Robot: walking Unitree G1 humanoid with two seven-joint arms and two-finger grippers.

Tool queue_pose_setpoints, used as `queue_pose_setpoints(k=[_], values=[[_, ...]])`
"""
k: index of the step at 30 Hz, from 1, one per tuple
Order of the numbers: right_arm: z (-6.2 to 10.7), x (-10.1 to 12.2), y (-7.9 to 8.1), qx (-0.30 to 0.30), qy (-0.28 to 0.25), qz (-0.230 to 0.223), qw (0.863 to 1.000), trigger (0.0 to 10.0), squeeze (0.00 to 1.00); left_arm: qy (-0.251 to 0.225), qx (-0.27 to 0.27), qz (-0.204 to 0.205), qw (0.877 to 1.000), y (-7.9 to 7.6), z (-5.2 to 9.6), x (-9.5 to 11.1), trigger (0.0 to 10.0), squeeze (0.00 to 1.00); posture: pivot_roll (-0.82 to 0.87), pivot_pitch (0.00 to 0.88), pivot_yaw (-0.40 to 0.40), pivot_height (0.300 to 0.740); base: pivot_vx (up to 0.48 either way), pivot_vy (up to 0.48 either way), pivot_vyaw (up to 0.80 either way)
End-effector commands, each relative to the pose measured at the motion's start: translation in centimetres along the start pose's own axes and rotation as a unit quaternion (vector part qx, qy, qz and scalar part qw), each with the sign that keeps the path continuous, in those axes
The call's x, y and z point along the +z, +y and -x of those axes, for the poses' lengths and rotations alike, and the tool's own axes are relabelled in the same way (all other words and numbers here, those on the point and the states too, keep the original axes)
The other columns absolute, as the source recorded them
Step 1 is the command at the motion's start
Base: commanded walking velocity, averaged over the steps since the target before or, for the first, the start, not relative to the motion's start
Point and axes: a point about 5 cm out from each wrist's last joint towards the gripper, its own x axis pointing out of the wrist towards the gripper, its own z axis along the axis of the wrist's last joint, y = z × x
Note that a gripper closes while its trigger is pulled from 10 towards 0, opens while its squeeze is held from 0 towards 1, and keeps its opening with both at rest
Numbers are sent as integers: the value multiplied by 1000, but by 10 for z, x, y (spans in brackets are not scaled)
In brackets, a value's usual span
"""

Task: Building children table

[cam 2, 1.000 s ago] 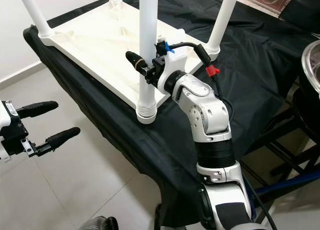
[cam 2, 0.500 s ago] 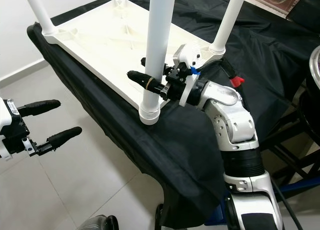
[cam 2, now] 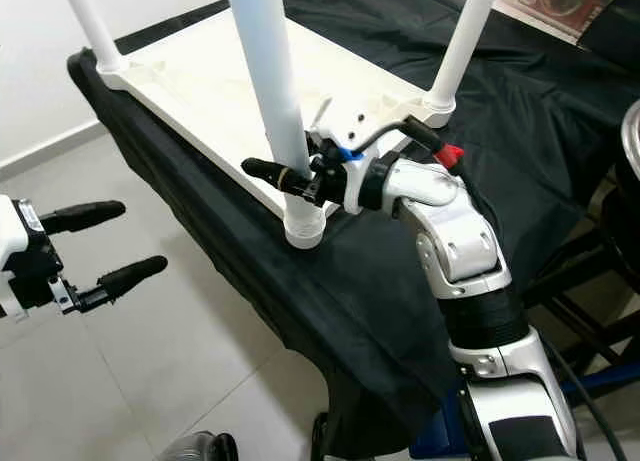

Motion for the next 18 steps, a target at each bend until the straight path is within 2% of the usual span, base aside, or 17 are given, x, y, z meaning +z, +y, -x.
queue_pose_setpoints(k=[1,3,8,12,14,17,18], values=[[6,-49,-2,-49,127,-66,989,10000,0,1,-12,0,1000,-5,-2,1,10000,0,9,236,-20,740,0,0,0],[7,-52,-3,-76,140,-86,984,10000,0,1,-13,0,1000,-5,-3,1,10000,0,7,236,-18,740,0,0,0],[8,-54,-9,-119,151,-103,976,10000,0,0,-14,-1,1000,-4,-3,1,10000,0,5,236,-19,740,0,0,0],[13,-57,-15,-187,158,-144,959,10000,0,0,-14,-1,1000,-4,-4,0,10000,0,1,236,-21,740,0,0,0],[16,-59,-15,-219,150,-172,949,10000,0,0,-14,-1,1000,-4,-4,0,10000,0,0,235,-20,740,0,0,0],[16,-59,-15,-236,130,-191,944,10000,0,0,-14,-1,1000,-5,-5,0,10000,0,0,235,-19,740,0,0,0],[17,-56,-17,-253,108,-204,939,10000,0,0,-15,-1,1000,-5,-5,0,10000,0,0,234,-19,740,0,0,0]])
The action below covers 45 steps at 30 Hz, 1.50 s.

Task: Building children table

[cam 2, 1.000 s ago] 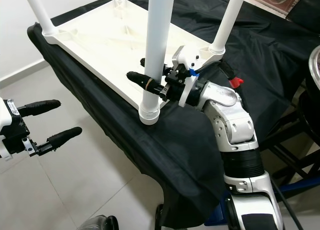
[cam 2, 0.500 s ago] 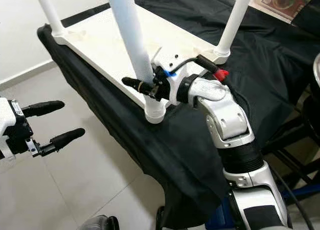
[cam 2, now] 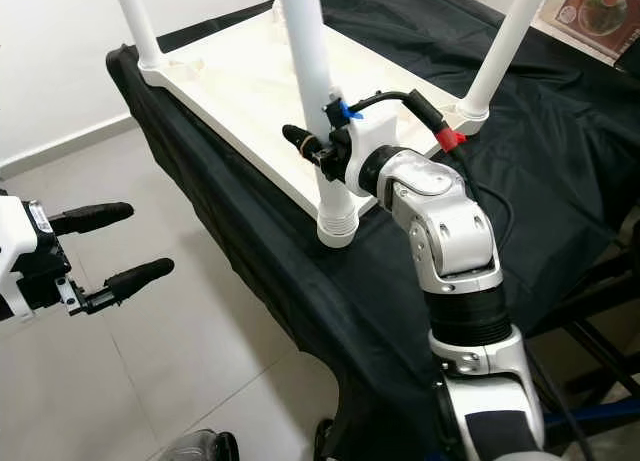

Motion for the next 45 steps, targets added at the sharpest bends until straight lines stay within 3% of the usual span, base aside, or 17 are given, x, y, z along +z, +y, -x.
queue_pose_setpoints(k=[1,8,12,16,19,28,30,32,35,45], values=[[4,-44,-13,-50,91,-55,993,10000,0,1,-9,0,1000,-4,-2,0,10000,0,0,234,-19,740,0,0,0],[9,-34,-15,-78,36,-79,993,10000,0,1,-10,-2,1000,-3,-2,0,10000,0,1,233,-16,740,0,0,0],[17,-28,-2,-17,-27,-77,997,10000,0,0,-11,-2,1000,-2,-2,0,10000,0,-1,231,-12,740,0,0,0],[21,-23,0,12,-66,-85,994,10000,0,0,-11,-3,1000,-2,-2,0,10000,0,0,230,-12,740,0,0,0],[30,-5,-5,36,-146,-111,982,10000,0,0,-12,-3,1000,-2,-3,0,10000,0,-1,225,-10,740,0,0,0],[32,-9,-4,51,-138,-79,986,10000,0,-3,-12,-4,1000,-1,-4,0,10000,0,1,226,-7,740,0,0,0],[36,-11,5,73,-140,-41,987,10000,0,-3,-13,-5,1000,-1,-3,1,10000,0,5,230,-2,740,0,0,0],[36,-11,5,73,-140,-41,987,10000,0,-3,-13,-5,1000,-1,-3,1,10000,0,5,230,-2,740,0,0,0],[39,-10,10,89,-154,-2,984,10000,0,-3,-14,-5,1000,-1,-3,2,10000,0,5,232,2,740,0,0,0],[44,-19,13,93,-153,25,984,10000,0,-5,-18,-5,1000,0,-5,2,10000,0,6,230,9,740,0,0,0]])
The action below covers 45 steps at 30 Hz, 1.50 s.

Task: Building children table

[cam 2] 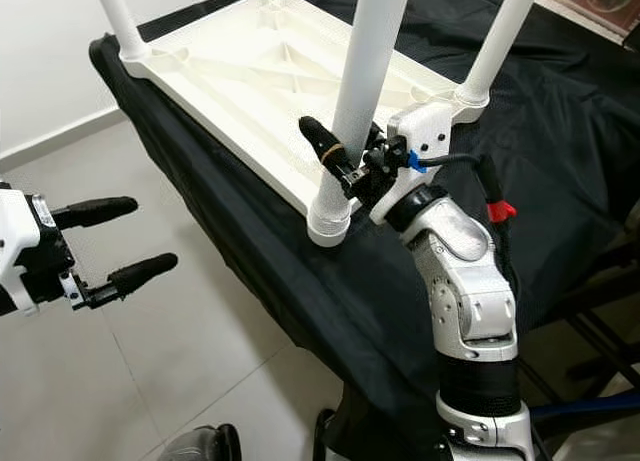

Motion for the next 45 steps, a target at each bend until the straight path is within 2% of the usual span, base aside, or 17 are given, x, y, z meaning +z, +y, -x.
queue_pose_setpoints(k=[1,5,6,7,8,13,16,19,20,22,30,37,45], values=[[4,-10,5,9,25,3,1000,10000,0,3,-10,0,1000,-2,0,-1,10000,0,6,230,9,740,0,0,0],[6,-14,8,16,35,14,999,10000,0,3,-11,0,1000,-2,0,-1,10000,0,7,229,9,740,0,0,0],[6,-17,9,19,56,34,998,10000,0,2,-11,0,1000,-2,0,-1,10000,0,6,228,10,740,0,0,0],[6,-17,9,19,56,34,998,10000,0,2,-11,0,1000,-2,0,-1,10000,0,6,228,10,740,0,0,0],[4,-23,13,30,93,68,993,10000,0,1,-11,0,1000,-2,-1,-1,10000,0,2,228,8,740,0,0,0],[1,-23,16,33,117,87,989,10000,0,0,-12,0,1000,-2,-2,-1,10000,0,0,227,7,740,0,0,0],[-1,-24,17,37,135,82,987,10000,0,-1,-12,1,1000,-2,-3,-1,10000,0,-2,227,4,740,0,0,0],[-4,-25,15,18,151,79,985,10000,0,-2,-11,1,1000,-3,-4,-1,10000,0,-5,226,0,740,0,0,0],[-3,-27,12,-5,162,76,984,10000,0,-2,-10,1,1000,-3,-4,-1,10000,0,-4,227,-2,740,0,0,0],[-3,-27,12,-5,162,76,984,10000,0,-2,-10,1,1000,-3,-4,-1,10000,0,-4,227,-2,740,0,0,0],[1,-36,1,-90,209,25,974,10000,0,-1,-9,0,1000,-3,-3,-2,10000,0,-6,225,0,740,0,0,0],[2,-38,-7,-137,213,-14,967,10000,0,-2,-11,-1,1000,-3,-3,-2,10000,0,-4,224,4,740,0,0,0],[3,-39,-8,-164,202,-47,964,10000,0,-2,-11,-2,1000,-3,-3,-2,10000,0,-1,223,7,740,0,0,0]])
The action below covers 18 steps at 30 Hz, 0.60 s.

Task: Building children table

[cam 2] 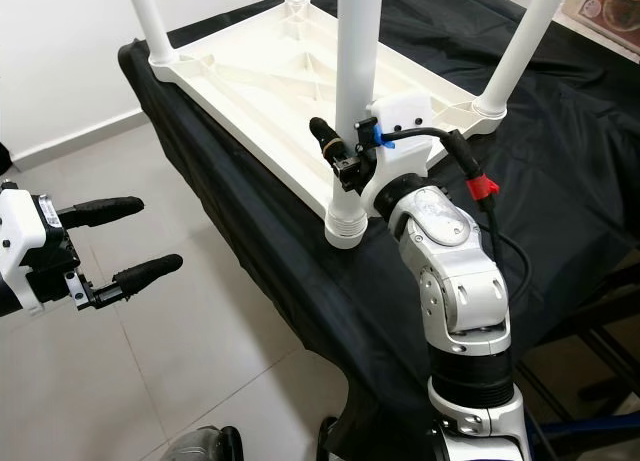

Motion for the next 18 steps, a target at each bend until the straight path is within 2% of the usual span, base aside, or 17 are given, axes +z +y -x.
queue_pose_setpoints(k=[1,3,4,6,8,12,18], values=[[1,-22,-10,-27,34,-67,997,10000,0,3,-5,0,1000,-1,0,-2,10000,0,-2,223,8,740,0,0,0],[1,-22,-10,-27,34,-67,997,10000,0,3,-5,0,1000,-1,0,-2,10000,0,-2,223,8,740,0,0,0],[-2,-1,-11,-10,-24,-69,997,10000,0,3,-6,0,1000,-1,0,-2,10000,0,-4,223,7,740,0,0,0],[-2,-1,-11,-10,-24,-69,997,10000,0,3,-6,0,1000,-1,0,-2,10000,0,-4,223,7,740,0,0,0],[-3,18,-16,5,-63,-70,996,10000,0,2,-5,0,1000,-1,0,-2,10000,0,-5,225,6,740,0,0,0],[-3,33,-23,15,-95,-83,992,10000,0,2,-5,0,1000,-2,0,-1,10000,0,-5,227,7,740,0,0,0],[-2,42,-22,31,-116,-95,988,10000,0,1,-6,0,1000,-2,0,0,10000,0,-5,227,10,740,0,0,0]])
